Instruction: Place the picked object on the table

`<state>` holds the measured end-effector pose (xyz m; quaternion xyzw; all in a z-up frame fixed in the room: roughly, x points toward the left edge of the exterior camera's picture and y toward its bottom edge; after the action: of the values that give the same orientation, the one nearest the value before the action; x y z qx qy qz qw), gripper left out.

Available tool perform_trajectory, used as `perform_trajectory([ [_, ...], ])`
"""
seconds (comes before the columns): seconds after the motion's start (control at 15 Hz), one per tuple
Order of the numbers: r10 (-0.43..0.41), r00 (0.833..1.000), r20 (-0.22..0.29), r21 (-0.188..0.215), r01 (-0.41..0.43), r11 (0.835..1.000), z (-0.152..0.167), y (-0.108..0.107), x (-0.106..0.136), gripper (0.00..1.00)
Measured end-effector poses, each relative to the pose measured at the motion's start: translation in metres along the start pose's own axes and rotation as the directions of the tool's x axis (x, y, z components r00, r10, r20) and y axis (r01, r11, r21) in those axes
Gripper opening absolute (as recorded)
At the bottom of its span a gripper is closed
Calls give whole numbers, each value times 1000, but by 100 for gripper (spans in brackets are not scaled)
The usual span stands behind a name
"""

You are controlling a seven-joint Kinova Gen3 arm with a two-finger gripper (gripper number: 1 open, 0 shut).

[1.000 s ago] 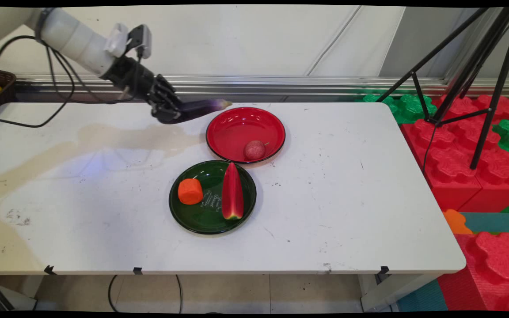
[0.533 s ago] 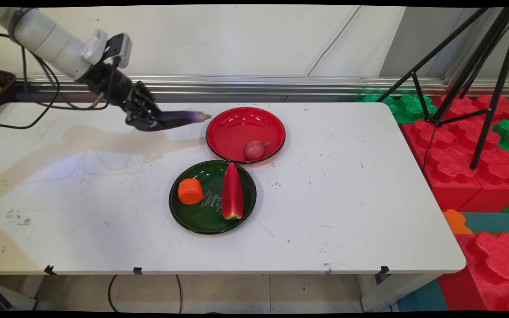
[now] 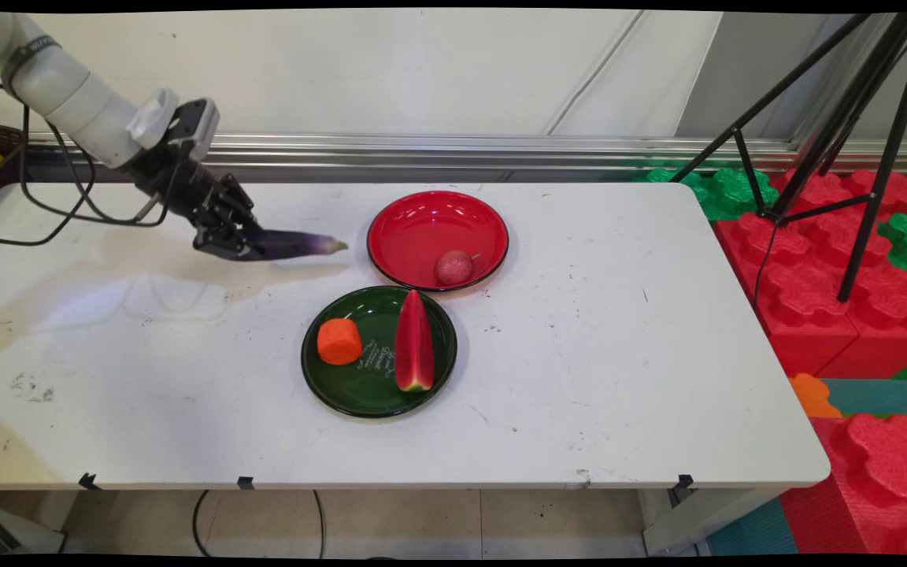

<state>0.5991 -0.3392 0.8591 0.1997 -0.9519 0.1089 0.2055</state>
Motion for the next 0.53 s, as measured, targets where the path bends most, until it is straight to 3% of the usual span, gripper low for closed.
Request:
perform_trajectory([
  [0.53,37,998,50,-7,-37,999,20,-7,-26,0],
])
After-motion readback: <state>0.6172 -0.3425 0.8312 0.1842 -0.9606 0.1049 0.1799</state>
